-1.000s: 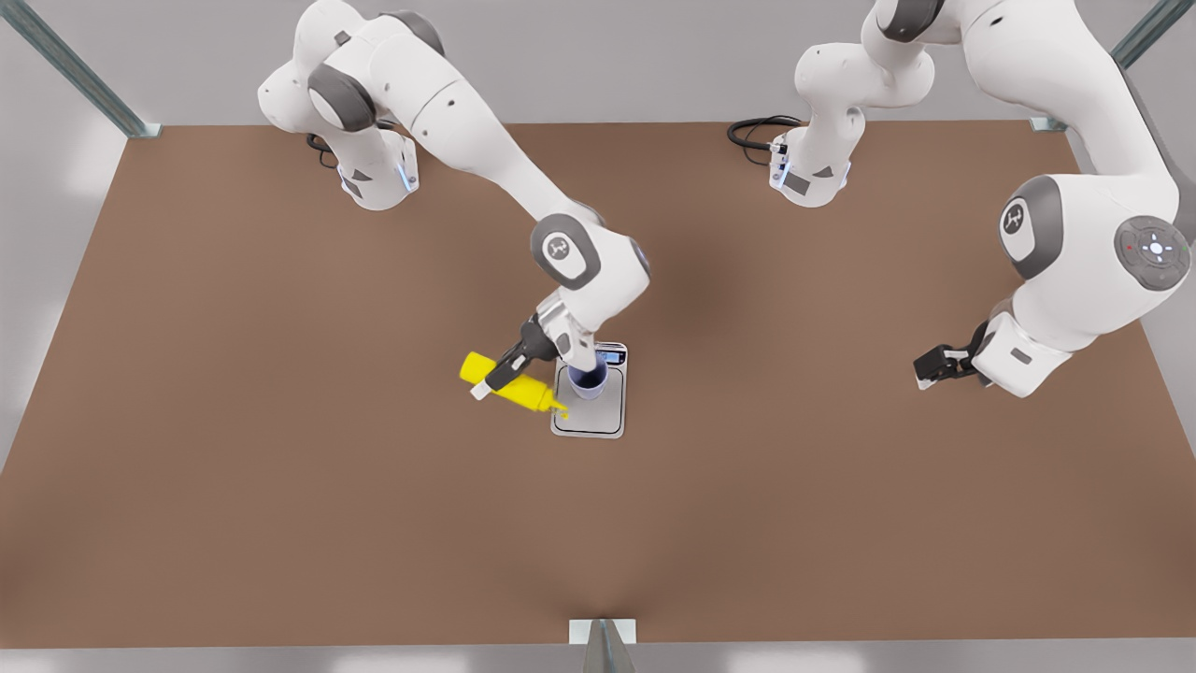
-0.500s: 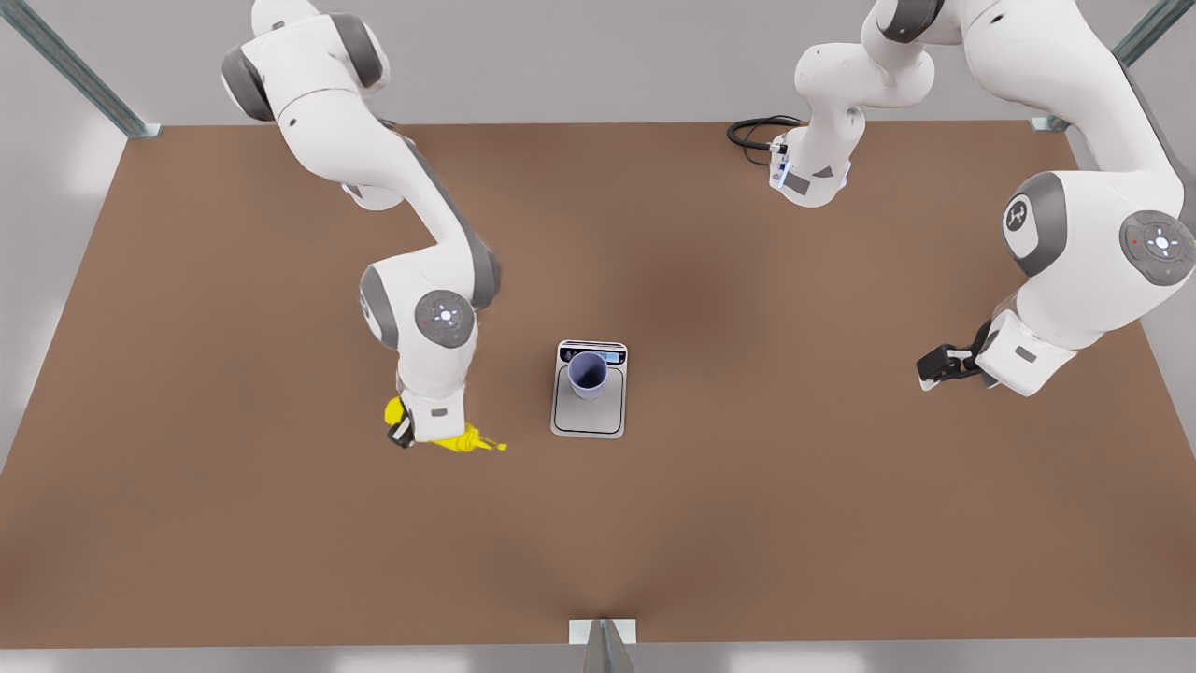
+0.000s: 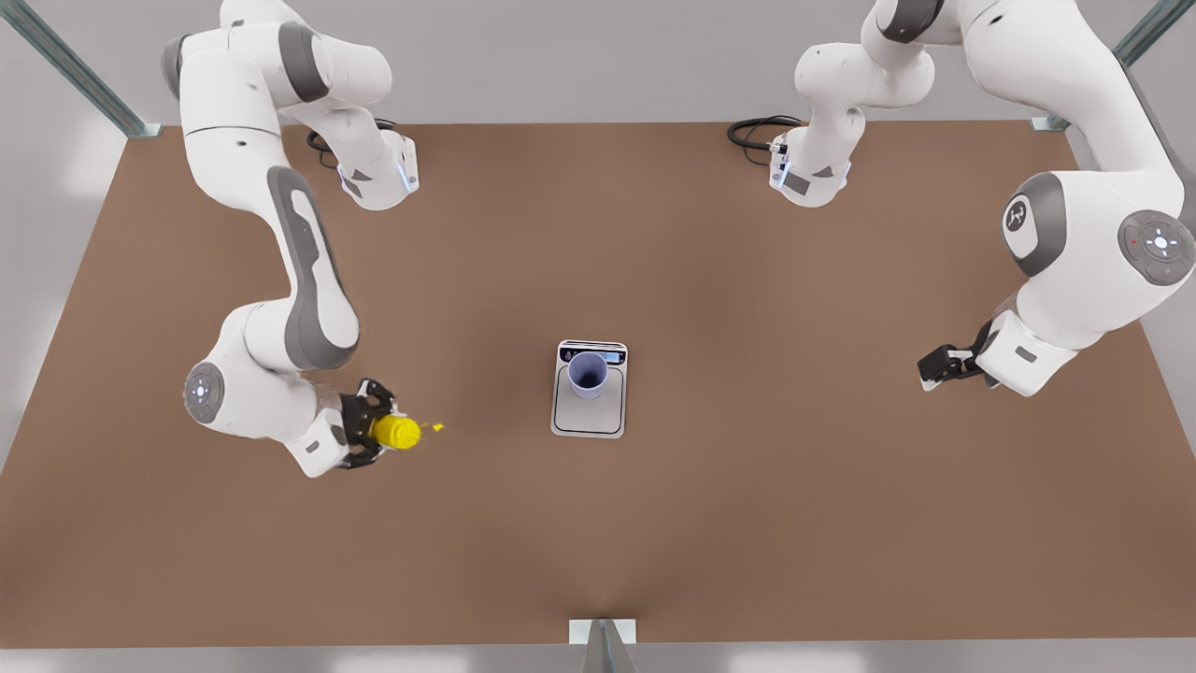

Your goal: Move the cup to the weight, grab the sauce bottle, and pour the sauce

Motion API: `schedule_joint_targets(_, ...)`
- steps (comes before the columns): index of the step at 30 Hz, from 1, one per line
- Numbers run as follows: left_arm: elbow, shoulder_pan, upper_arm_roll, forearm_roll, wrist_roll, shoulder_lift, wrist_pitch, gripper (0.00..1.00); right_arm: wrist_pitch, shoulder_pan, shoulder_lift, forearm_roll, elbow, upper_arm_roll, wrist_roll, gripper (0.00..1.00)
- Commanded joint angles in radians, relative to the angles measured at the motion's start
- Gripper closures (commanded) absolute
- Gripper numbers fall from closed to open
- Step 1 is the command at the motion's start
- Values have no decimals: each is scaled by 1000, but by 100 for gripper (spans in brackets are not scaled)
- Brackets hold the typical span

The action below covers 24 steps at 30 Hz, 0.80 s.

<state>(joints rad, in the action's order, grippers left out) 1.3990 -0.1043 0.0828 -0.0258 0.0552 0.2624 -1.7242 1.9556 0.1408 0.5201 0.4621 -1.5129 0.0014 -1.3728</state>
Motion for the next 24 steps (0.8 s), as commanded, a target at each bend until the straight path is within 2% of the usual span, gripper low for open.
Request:
schedule_joint_targets(1,0,0,0,3,0,0,0,0,-1,-9,-2,22,-12,0,-29,44)
schedule_joint_targets(15,-12,0,0,7,0,1,2,0,-7,-164,29,510,-221,8,-706,44)
schedule_joint_targets(24,-12,0,2,7,0,1,2,0,-11,-162,182,800,-222,11,-1019,44)
